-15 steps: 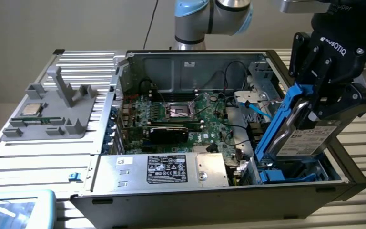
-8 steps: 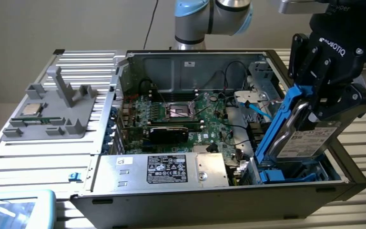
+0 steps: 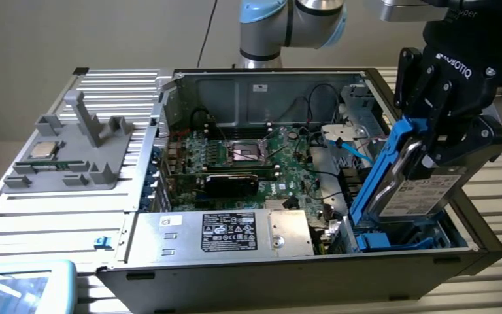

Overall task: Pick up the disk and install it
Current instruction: 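Insert the disk into the insertion slot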

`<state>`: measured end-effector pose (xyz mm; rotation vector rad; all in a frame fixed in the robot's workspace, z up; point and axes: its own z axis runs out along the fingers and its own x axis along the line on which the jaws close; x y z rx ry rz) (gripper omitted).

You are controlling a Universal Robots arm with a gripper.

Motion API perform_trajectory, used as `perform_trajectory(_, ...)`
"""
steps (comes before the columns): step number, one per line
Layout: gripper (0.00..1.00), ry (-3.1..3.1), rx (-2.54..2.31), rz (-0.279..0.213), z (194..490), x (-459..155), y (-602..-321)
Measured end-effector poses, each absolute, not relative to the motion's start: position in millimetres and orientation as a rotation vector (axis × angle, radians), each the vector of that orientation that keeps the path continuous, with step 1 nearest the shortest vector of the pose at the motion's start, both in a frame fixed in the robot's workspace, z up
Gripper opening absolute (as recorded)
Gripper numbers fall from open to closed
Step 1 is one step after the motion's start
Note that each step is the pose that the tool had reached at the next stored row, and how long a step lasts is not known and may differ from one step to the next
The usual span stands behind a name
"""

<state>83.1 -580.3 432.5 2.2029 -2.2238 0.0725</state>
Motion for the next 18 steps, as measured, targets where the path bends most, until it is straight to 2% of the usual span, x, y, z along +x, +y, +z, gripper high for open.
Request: perform_trajectory(18,0.37,-2.221,2.200,0.080,426.8,83.1,-580.7)
